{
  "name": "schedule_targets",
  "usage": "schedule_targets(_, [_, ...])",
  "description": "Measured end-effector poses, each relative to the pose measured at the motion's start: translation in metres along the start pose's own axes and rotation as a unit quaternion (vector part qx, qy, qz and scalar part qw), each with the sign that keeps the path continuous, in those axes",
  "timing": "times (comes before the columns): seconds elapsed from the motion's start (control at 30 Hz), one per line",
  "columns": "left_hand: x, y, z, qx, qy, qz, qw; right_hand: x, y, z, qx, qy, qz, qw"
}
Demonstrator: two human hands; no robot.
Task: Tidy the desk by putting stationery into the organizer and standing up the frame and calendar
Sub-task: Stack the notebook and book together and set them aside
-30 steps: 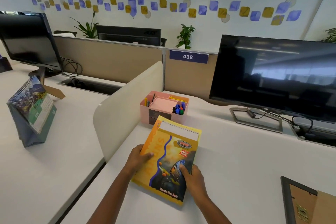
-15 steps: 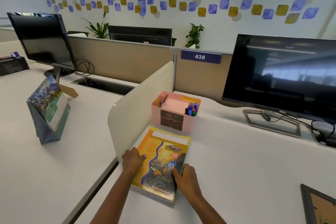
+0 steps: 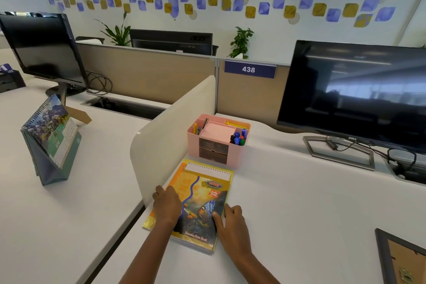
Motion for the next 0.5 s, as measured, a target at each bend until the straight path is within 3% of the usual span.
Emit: schedule_targets(0.5, [0.004,-0.011,0.015,0.04,-0.054,0.012,0.998,0.011,0.003,0.004,0.0,0.019,-0.015,1.0])
Point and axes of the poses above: each hand's wrist, its own z-axis away from the middle knuckle, its own y-axis out of the back of the hand, x = y × z, the point moved 3 cm from there along -z, towards the middle knuckle, and after that the axes turned 13 degrees about z, right-handed, at the moved point
